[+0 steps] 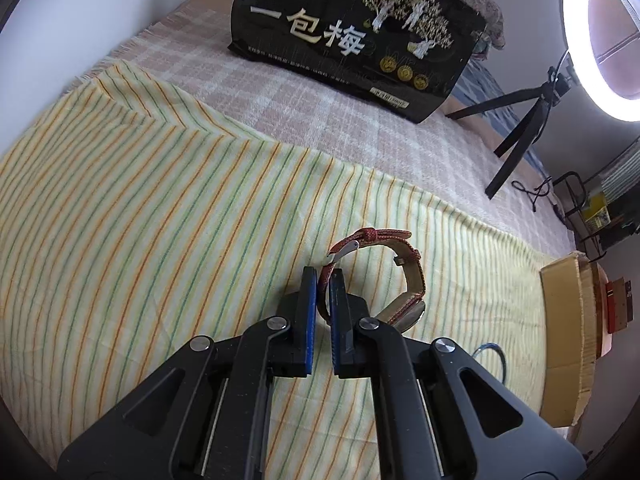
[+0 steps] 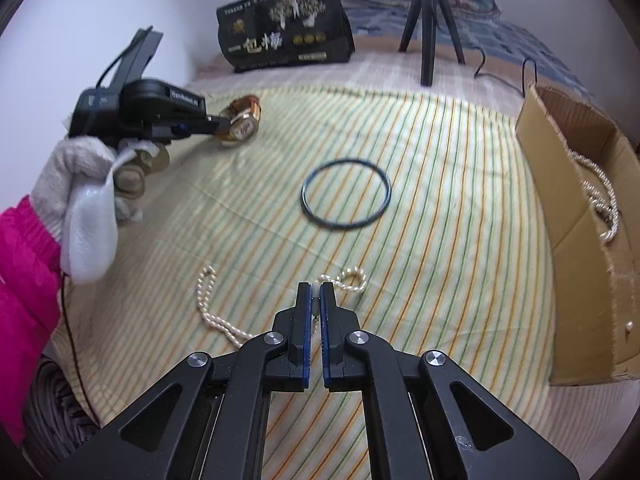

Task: Organize jewelry
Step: 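Close the left tool on the brown leather watch while the right tool grasps the single-strand pearl necklace, then carry the watch with the left tool into the box while the right tool carries the necklace there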

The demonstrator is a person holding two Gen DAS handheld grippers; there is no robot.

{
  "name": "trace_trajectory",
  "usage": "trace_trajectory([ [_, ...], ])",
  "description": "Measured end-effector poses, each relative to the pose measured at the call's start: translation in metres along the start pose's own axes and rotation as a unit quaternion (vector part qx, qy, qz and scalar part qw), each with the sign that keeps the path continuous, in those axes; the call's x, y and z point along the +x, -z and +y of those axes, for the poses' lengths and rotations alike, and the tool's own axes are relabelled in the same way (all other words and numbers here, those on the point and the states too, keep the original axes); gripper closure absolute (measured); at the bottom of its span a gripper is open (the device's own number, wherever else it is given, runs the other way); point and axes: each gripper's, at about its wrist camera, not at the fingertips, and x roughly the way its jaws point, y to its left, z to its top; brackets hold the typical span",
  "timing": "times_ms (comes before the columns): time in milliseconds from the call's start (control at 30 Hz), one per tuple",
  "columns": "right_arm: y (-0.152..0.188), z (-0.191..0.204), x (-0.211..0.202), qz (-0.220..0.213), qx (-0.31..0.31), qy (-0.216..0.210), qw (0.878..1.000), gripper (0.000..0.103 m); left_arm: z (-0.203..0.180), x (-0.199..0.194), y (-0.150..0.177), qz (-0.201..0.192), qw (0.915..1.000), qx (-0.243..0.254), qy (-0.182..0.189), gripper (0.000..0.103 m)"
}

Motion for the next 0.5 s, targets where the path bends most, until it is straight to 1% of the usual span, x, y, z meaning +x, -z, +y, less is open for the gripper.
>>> trace_trajectory([
  [100,-0.005,-0.003,-0.011,-0.014,0.008,-0.006,1.0,0.1,-0.001,-0.012,-0.003,-0.011,0.9999,-0.003,0.009,0.099],
  [300,-0.014,-0.005,-0.036,-0.045,0.021,-0.016,0.999,0.1,-0.011,-0.036,-0.005,-0.028,0.9993,0.006,0.024,0.099],
  [500,-0.025,-0.003,-0.072,-0.087,0.029,-0.019,0.996,0.1,-0.035,-0.063,-0.001,-0.045,0.9976,0.032,0.042,0.099],
])
